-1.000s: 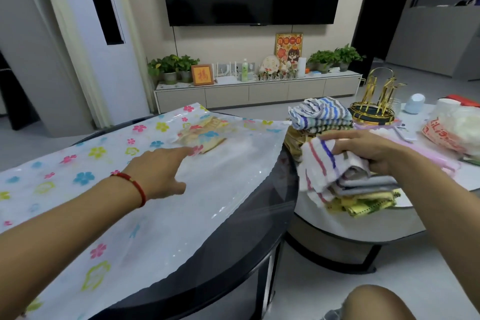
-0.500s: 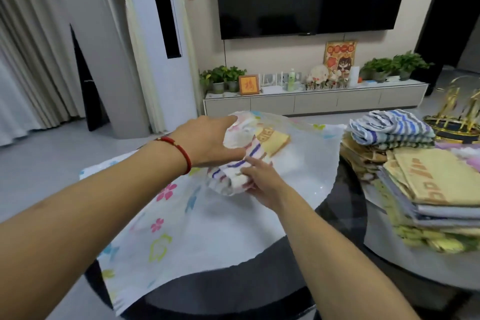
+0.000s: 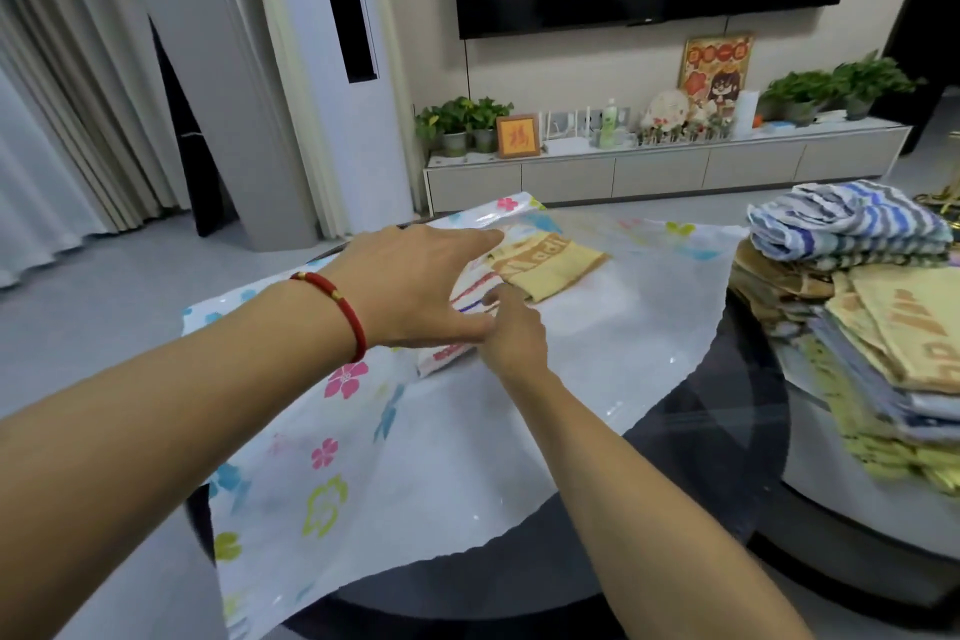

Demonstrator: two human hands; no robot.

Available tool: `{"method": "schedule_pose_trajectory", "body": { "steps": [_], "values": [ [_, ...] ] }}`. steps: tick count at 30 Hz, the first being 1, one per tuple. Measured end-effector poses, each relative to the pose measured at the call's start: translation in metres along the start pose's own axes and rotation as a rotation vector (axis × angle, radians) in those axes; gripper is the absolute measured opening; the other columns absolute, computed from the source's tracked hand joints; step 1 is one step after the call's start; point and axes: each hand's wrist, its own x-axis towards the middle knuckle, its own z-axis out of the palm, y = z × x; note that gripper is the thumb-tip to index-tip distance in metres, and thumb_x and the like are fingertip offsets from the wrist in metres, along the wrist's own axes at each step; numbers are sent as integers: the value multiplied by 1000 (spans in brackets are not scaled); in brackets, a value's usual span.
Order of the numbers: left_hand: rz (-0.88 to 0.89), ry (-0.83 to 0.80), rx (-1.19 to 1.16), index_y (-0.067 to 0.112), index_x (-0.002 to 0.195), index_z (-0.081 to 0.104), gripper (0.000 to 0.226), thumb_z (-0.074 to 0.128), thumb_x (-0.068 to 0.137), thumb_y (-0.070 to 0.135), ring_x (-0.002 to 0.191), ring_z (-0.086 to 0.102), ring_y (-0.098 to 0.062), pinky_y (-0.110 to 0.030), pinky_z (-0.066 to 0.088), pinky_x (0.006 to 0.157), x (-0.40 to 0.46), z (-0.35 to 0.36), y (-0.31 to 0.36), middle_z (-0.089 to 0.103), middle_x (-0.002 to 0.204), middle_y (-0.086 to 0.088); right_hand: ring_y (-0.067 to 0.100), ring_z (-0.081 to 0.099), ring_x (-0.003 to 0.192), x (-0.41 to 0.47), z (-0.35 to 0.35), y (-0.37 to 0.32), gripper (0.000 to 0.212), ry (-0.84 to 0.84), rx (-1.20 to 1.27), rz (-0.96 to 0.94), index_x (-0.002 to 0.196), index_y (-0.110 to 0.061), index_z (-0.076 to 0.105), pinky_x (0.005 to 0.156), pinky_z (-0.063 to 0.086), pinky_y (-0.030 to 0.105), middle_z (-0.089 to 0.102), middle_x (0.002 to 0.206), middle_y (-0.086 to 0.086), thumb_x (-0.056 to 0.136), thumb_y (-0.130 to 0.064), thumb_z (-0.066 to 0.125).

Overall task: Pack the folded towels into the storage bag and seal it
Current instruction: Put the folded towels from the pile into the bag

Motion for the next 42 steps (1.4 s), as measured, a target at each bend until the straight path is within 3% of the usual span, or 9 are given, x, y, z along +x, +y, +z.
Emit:
{"method": "schedule_pose_trajectory", "body": {
  "steps": [3, 7, 14, 22, 28, 33, 36, 39, 42],
  "values": [
    [18, 18, 66, 45, 150, 19, 86, 52, 76, 74, 121, 57, -20, -30, 41, 64, -7, 6, 1, 46, 149, 19, 32, 61, 118, -5, 11, -2, 29, -200, -200, -141, 122, -20, 65, 89, 46, 32, 68, 126, 10, 95, -12, 57],
    [3, -19, 62, 44, 149, 19, 84, 55, 77, 68, 120, 56, -20, -28, 40, 61, -13, 11, 1, 42, 151, 19, 28, 37, 148, -17, 2, 0, 59, -377, -149, -224, 153, -18, 42, 121, 31, 42, 39, 162, 8, 97, -2, 46],
    [-17, -34, 26, 42, 148, 21, 84, 60, 77, 63, 122, 53, -28, -44, 57, 80, -5, 24, 23, 30, 159, 11, 22, 61, 118, -59, -114, 67, 36, -227, -395, -323, 120, -26, 71, 102, 50, 36, 65, 132, 0, 97, -9, 49],
    [8, -21, -39, 36, 150, 23, 82, 63, 81, 57, 121, 54, -27, -41, 56, 79, 22, 41, 66, 34, 157, 9, 39, 64, 108, -71, -313, 188, 27, 436, -601, 78, 114, -14, 76, 87, 56, 44, 71, 120, 17, 94, -12, 58],
    [-4, -27, -114, 37, 154, 19, 87, 63, 82, 58, 131, 48, -24, -40, 55, 89, 37, 39, 79, 28, 161, 11, 45, 44, 138, -49, -389, 247, 56, 295, -725, 447, 156, -29, 37, 112, 39, 57, 43, 156, 24, 103, -40, 51],
    [-18, -49, -144, 40, 153, 19, 86, 65, 82, 58, 132, 47, -21, -37, 55, 91, 41, 38, 78, 27, 161, 12, 41, 48, 133, -43, -385, 245, 67, 270, -900, 508, 151, -40, 36, 108, 34, 54, 53, 144, 22, 92, -39, 67],
    [-10, -85, -127, 44, 149, 26, 81, 66, 79, 55, 129, 49, -21, -38, 56, 90, 36, 41, 73, 25, 161, 12, 42, 52, 122, -35, -388, 234, 76, 220, -554, 568, 150, -34, 40, 96, 51, 46, 52, 137, 25, 85, -8, 70],
    [-41, -144, -115, 50, 139, 41, 70, 66, 75, 58, 121, 54, -24, -35, 54, 91, 28, 39, 69, 31, 159, 7, 28, 57, 81, -33, -398, 211, 63, 101, -319, 555, 140, -20, 55, 57, 47, 31, 60, 105, 14, 83, 2, 71],
    [-78, -191, -120, 45, 127, 57, 55, 65, 75, 61, 115, 56, -22, -33, 51, 93, 15, 38, 67, 49, 146, 3, 27, 59, 82, -44, -398, 186, 37, 154, -51, 430, 116, -19, 72, 61, 52, 32, 65, 111, 13, 84, 0, 67]
  ]
}}
